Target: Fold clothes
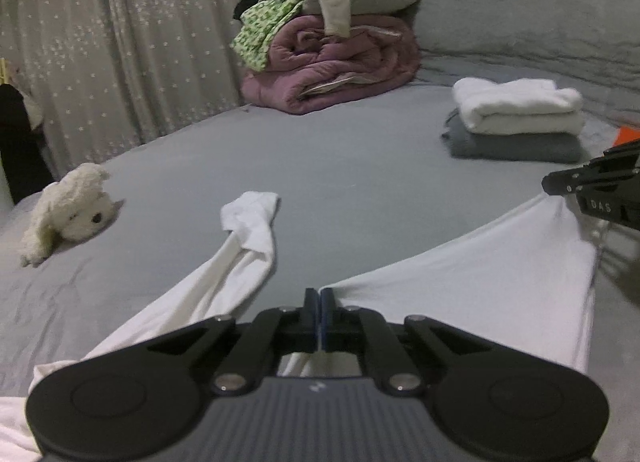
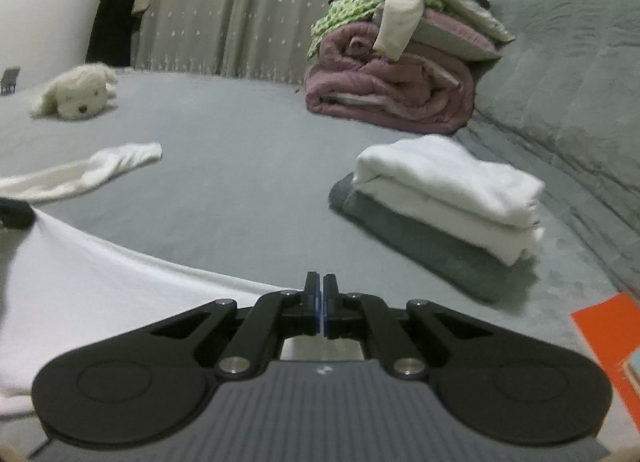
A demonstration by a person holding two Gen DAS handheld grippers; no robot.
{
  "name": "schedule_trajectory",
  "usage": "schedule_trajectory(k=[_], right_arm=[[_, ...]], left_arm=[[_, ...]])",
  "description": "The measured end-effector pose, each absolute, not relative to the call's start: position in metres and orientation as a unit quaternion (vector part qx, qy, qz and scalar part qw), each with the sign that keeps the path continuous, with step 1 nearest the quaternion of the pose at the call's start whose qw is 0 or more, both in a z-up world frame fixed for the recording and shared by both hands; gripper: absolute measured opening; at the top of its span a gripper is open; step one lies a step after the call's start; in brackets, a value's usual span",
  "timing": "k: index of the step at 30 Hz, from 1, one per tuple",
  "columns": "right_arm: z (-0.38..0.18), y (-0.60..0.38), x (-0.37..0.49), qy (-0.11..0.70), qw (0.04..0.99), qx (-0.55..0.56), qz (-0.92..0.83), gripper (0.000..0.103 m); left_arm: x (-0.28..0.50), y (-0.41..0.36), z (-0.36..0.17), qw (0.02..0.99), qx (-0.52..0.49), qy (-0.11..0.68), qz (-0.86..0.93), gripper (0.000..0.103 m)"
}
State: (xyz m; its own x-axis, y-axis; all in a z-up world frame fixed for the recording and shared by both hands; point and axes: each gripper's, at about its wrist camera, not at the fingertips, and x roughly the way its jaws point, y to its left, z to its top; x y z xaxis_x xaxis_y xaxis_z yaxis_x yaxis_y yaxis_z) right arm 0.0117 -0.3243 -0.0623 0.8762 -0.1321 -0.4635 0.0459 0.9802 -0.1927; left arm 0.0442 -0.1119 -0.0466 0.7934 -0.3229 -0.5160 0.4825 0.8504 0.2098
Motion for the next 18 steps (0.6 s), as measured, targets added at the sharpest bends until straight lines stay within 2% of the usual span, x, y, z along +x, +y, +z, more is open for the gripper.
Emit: schedule_trajectory(k=[10, 13, 14, 15, 18], right_arm=[[-0.077, -0.322, 0.036, 0.299, 0.95, -0.083, -0.044, 0.004], [-0.072, -0.326, 0.031, 0.294, 0.952, -0.069, -0.049, 0.025], [-0.068, -0.33, 0.028, 0.294, 0.953, -0.056, -0.048, 0.039], [-0.064, -0.336, 0.024, 0.293, 0.954, -0.041, -0.046, 0.046], [-0.05, -0.359, 0.008, 0.286, 0.957, 0.007, -0.051, 0.047]], left_arm=[[0.052, -0.114, -0.064, 0.928, 0.185, 0.254, -0.201, 0.002], [0.049, -0.115, -0.062, 0.929, 0.19, 0.251, -0.194, 0.011], [0.047, -0.114, -0.059, 0.93, 0.187, 0.251, -0.191, 0.021], [0.044, -0.114, -0.055, 0.93, 0.18, 0.251, -0.198, 0.032], [0.032, -0.113, -0.045, 0.928, 0.162, 0.246, -0.229, 0.038]])
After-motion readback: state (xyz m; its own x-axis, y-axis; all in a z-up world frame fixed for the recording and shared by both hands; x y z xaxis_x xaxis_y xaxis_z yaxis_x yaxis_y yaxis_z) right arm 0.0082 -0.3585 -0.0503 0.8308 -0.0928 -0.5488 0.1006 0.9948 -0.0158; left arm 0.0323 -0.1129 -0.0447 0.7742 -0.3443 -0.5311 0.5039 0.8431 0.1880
